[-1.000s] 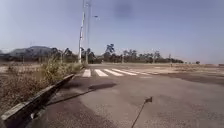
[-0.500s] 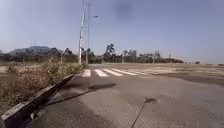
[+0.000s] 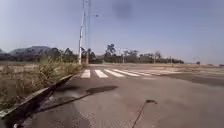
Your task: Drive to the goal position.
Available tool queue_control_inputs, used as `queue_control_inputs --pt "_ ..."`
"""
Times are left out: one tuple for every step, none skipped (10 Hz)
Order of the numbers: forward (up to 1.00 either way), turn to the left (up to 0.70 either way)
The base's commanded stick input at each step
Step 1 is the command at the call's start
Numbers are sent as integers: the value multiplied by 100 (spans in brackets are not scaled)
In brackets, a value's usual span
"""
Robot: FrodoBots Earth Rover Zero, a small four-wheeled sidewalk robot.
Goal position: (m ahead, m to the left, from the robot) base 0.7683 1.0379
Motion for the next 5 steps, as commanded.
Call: queue_control_inputs --pt "70 0" --pt "70 0" --pt "70 0" --pt "70 0" --pt "70 0"
